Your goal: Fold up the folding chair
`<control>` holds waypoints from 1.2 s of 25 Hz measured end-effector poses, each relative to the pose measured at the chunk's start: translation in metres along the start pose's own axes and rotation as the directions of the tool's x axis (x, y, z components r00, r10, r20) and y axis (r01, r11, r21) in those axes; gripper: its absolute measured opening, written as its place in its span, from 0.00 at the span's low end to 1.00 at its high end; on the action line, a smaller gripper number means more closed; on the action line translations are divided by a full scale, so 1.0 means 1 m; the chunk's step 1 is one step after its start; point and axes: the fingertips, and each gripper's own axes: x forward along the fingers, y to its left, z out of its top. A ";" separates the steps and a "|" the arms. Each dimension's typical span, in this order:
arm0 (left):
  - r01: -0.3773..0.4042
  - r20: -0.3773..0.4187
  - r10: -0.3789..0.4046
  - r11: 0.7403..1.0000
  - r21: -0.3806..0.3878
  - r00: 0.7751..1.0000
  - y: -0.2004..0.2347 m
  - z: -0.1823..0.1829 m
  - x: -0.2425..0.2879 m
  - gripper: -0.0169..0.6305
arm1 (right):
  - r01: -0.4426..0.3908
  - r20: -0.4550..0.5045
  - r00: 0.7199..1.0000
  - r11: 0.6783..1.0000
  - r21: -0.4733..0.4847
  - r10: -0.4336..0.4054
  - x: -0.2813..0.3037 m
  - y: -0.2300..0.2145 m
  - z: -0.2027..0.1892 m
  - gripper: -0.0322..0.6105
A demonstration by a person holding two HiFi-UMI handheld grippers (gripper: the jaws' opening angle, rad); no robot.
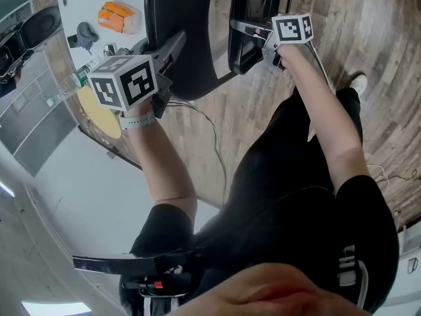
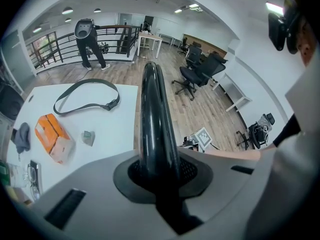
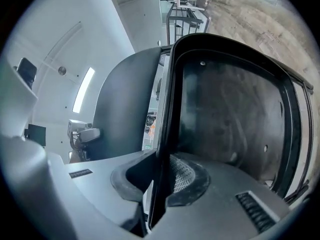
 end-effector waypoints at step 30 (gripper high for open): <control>-0.123 0.575 0.138 0.990 -0.065 0.806 0.061 0.011 -0.135 0.26 | 0.292 0.075 0.955 0.857 -0.424 -0.288 -0.040 0.042 0.037 0.34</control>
